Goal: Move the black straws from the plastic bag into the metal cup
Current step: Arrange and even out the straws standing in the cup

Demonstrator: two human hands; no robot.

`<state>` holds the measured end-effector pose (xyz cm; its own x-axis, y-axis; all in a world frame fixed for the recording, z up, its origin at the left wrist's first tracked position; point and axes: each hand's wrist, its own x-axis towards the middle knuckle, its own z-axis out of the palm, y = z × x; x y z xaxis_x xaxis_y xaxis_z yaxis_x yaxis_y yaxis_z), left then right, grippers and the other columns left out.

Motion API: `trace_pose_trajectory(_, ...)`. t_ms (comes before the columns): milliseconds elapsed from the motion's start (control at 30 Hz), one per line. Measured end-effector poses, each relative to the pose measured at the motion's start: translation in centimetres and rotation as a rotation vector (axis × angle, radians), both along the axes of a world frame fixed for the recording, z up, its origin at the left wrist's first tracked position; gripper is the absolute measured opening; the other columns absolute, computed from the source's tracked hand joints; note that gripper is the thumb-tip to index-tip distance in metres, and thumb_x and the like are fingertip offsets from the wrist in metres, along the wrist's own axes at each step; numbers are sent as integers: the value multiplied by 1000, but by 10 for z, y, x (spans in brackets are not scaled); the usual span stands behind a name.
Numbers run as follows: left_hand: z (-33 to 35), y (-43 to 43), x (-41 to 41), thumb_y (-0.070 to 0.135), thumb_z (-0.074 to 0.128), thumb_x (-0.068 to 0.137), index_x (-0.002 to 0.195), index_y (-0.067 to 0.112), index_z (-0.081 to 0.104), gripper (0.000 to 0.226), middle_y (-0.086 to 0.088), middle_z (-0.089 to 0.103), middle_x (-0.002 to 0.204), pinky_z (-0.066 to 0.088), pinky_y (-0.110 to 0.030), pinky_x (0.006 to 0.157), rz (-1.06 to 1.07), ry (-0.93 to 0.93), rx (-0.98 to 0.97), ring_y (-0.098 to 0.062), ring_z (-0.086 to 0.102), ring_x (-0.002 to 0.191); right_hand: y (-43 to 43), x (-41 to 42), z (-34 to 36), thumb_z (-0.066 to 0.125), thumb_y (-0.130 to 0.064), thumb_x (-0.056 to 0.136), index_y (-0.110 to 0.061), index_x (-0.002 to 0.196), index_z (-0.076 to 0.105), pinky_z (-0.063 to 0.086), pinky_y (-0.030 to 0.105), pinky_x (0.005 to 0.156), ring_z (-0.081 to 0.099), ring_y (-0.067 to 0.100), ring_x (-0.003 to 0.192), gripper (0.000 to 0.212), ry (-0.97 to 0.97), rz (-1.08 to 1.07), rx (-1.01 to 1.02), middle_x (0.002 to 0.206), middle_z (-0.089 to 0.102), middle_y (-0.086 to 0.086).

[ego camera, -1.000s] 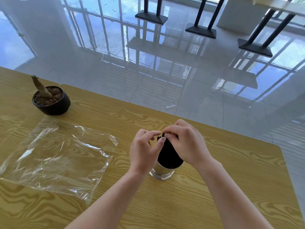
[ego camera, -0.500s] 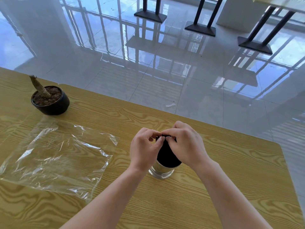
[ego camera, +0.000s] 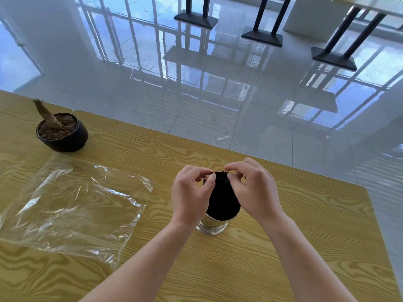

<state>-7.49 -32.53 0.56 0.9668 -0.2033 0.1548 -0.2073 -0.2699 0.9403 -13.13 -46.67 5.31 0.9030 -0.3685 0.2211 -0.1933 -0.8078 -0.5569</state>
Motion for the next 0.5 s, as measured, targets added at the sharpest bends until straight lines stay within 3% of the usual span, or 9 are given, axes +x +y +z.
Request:
trace_pose_trajectory(100,7,-1,1,24,75,87,89,23,76,3,15,70,85,54,-39,78,23,-55,-33,-15,63,88,-1,-4,1,72,-11,88,-23,99,77,48,27,59,57,9,68,16,-50,-11,36,77,57,-12)
trace_pose_trajectory(200,26,0,5,22,73,89,92,28,74,7,15,71,86,54,-37,69,75,-103,-104,-16,66,84,-1,-9,0,74,-11,89,-22,103,77,42,14,60,57,8,70,18,-97,-8,82,77,57,-14)
trace_pose_trajectory(300,59,9,16,26,73,88,92,38,71,13,9,74,83,55,-31,61,220,-130,-272,-14,69,75,0,-14,-1,73,-14,90,-21,110,74,42,13,60,54,9,70,22,-165,14,149,83,59,-15)
trace_pose_trajectory(367,82,20,28,26,73,87,91,33,73,8,7,76,82,56,-27,60,351,-145,-404,-13,70,72,1,-15,-3,73,-20,90,-23,116,72,42,14,60,51,11,69,26,-196,7,182,90,61,-15)
trace_pose_trajectory(433,98,32,40,21,75,86,89,24,76,5,5,76,77,53,-21,58,464,-61,-585,-11,68,68,2,-15,-4,73,-27,91,-24,122,69,43,14,63,52,11,71,31,-210,-8,242,96,62,-13)
trace_pose_trajectory(500,104,40,46,18,75,85,86,18,76,2,3,75,72,47,-20,54,528,141,-757,-10,64,64,5,-14,-2,69,-39,90,-25,130,64,47,16,65,55,12,71,43,-190,-7,375,99,65,-13)
